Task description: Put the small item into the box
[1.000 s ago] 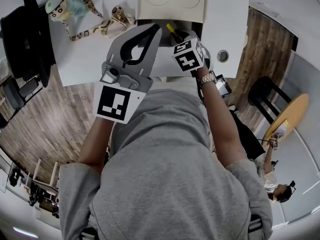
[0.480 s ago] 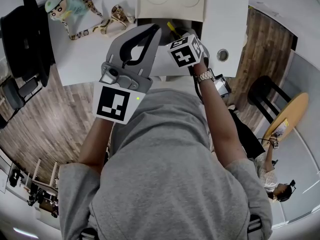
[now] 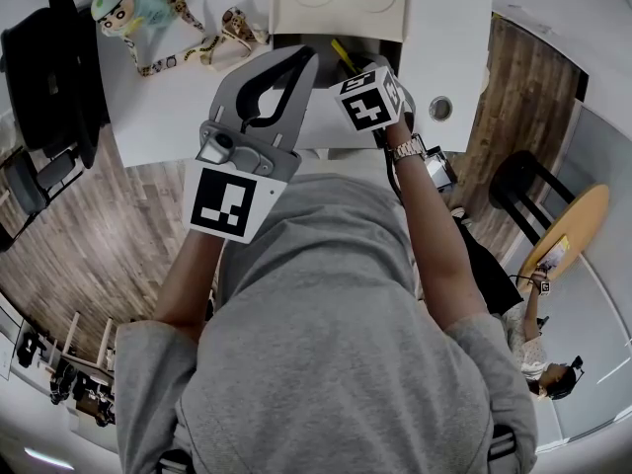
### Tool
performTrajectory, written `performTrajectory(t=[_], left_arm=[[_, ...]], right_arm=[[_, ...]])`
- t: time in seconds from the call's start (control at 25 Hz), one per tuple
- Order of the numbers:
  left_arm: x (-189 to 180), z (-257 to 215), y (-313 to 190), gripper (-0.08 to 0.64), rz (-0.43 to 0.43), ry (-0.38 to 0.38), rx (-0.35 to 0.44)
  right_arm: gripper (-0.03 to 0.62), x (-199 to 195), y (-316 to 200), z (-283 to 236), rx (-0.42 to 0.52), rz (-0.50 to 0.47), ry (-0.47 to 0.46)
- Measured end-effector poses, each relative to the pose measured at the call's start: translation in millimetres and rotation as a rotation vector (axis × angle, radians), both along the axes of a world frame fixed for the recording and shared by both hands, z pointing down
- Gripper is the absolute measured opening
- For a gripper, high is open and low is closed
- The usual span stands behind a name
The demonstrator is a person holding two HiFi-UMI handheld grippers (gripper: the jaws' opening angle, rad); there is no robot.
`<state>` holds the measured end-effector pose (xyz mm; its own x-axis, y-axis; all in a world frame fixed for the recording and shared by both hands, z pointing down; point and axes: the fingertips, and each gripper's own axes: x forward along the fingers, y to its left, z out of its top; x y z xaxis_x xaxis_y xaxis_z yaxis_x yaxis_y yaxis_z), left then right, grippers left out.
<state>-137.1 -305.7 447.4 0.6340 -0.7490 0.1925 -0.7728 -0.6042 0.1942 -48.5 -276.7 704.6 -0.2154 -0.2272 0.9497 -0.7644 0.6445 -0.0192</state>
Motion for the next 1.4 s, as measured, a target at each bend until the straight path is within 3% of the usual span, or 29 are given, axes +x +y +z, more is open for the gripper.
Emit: performTrajectory(t=[0.32,0.68,1.2,1.4], left_arm=[[5,-1,3,0.003,0.009,0.001,0.008],[8,-4,10,0.003,0.021,-0.009,0.013],[14,-4,25,0.003,0.033,-0.021,0.014],[15,-7,32,0.003,0.017,-0.020,0.015]], right_arm=[[0.074,3,0,-4,0.006,0.013,-0.016],[0.015,15,-2,-15,0.036,0.057,-0.029],[0.015,18,10,-32,0.062,0.081,-0.083],[0.015,19,14,-48,0.078,0.131,-0.132]])
